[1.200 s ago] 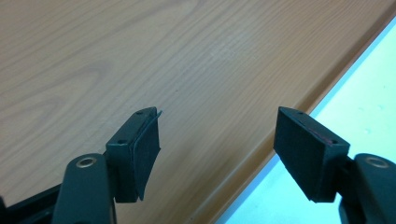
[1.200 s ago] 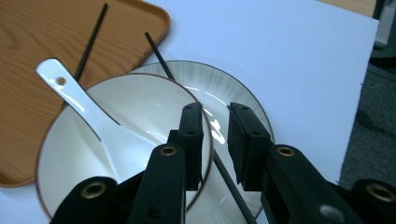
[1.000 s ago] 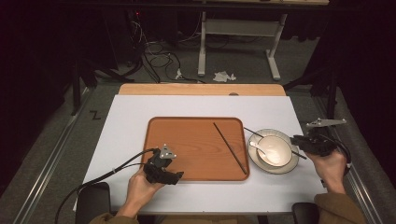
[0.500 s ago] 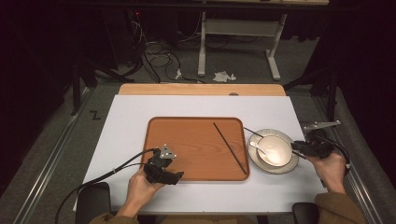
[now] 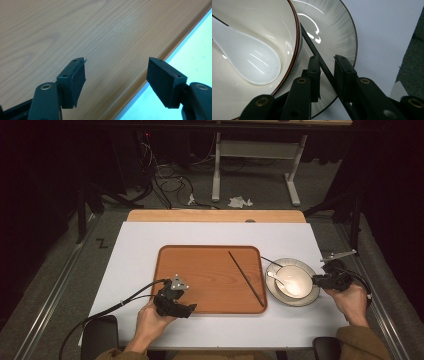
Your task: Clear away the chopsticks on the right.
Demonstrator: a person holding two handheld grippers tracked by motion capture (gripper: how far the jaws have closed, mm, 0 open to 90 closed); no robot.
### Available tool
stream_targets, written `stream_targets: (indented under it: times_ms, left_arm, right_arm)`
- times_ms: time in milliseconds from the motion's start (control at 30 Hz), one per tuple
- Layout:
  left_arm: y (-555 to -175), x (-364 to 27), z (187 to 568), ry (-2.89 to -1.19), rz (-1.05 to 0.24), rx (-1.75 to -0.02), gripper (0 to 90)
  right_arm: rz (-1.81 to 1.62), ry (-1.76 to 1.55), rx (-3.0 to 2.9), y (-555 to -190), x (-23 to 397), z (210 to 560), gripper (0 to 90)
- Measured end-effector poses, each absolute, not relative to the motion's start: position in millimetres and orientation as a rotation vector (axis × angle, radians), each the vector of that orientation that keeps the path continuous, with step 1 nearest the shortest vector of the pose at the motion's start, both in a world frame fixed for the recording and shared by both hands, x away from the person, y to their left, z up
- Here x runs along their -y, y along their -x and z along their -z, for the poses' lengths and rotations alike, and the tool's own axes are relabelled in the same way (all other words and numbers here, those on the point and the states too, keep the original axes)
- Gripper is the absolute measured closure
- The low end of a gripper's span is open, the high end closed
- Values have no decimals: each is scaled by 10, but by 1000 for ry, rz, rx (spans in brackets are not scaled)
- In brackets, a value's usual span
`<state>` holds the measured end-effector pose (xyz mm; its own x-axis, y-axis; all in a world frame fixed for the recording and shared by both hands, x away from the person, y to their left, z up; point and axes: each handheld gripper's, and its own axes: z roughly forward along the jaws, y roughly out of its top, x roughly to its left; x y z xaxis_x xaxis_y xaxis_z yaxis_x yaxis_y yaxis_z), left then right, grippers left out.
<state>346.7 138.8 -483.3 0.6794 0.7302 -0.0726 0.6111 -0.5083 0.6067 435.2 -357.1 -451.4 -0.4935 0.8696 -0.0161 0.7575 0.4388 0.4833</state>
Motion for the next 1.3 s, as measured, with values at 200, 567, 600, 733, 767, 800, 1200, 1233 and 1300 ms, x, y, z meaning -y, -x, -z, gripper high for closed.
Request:
stream_targets:
  times_ms: [200,567,600,733,767,800,1200,1233,1300]
  left_arm:
    - [-3462,-1388,4829,-2279,-259,-1028,312]
    - [-3465,-1388,4831,-2280,-255,-1027,312]
    - [-3465,-1388,4831,-2280,-255,-1027,312]
    - [-3467,-1387,4832,-2282,-254,-1026,312]
    - [-3466,-1388,4830,-2281,-254,-1026,312]
    - [-3464,-1388,4830,-2280,-257,-1027,312]
    - [-3469,-1386,4835,-2283,-254,-1028,312]
    - [-3471,-1384,4838,-2284,-253,-1029,312]
    - [-3472,-1381,4842,-2282,-250,-1030,312]
  right_arm:
    - [-602,-1396,-2438,-4356,3562,4523,801]
    - [-583,-1379,-2455,-4354,3545,4534,855]
    - [-583,-1379,-2455,-4354,3545,4534,855]
    - [-582,-1373,-2454,-4353,3541,4534,862]
    - [-586,-1373,-2455,-4350,3538,4532,863]
    - [-592,-1369,-2450,-4348,3537,4529,864]
    - [-708,-1331,-2358,-4251,3535,4282,865]
    - [-723,-1320,-2350,-4240,3526,4251,865]
    - [-749,-1306,-2342,-4215,3501,4193,864]
